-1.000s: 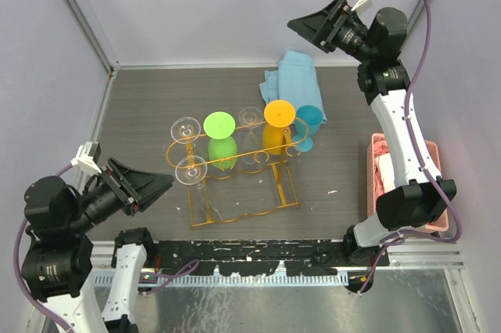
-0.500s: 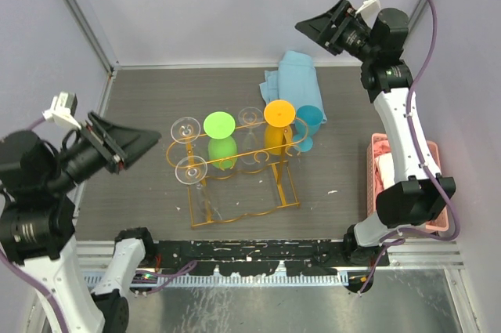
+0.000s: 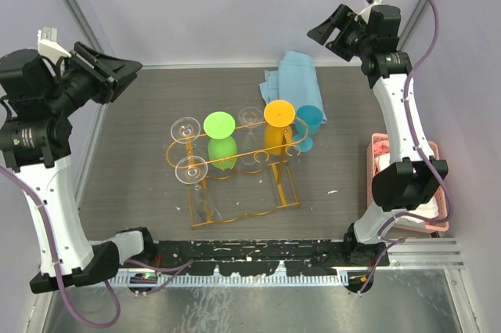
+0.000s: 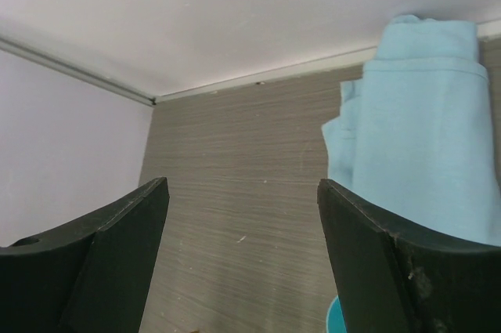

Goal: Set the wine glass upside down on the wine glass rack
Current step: Turn the wine glass upside down at the wine rack, then pick up the wine glass at the center of the board.

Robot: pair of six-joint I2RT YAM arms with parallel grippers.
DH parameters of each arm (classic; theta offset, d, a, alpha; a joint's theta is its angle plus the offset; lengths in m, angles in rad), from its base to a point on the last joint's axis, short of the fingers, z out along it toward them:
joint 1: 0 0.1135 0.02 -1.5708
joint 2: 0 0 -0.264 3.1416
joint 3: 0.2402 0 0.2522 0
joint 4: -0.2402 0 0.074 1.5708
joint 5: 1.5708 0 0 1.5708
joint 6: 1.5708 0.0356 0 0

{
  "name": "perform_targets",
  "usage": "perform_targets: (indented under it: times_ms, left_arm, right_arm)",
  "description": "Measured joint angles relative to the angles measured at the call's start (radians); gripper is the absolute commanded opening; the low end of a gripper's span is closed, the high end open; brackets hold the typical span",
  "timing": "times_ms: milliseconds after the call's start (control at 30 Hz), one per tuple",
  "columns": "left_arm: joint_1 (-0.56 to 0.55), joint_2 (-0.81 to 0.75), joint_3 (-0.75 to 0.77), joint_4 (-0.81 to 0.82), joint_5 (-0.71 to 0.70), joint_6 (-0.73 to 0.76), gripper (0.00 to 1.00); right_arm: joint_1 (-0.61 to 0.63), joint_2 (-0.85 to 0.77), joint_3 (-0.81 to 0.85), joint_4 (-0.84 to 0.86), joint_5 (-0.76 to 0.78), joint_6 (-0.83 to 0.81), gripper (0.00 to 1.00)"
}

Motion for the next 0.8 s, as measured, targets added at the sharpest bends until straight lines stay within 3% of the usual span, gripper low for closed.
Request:
perform_targets:
  times_ms: [367,800]
  left_arm:
    - [-0.002,0.093,-0.077,0.225,-0.153,0.031,0.42]
    - [-0.002,0.268,-0.199,0.377,-0.173,0.087,0.43]
  right_arm:
    - [-0.005,0.051,0.004,-0.117,0.129,-0.068,0.82]
    - [-0.006,0.129,0.108,-0.354,0.217,-0.164,0.69]
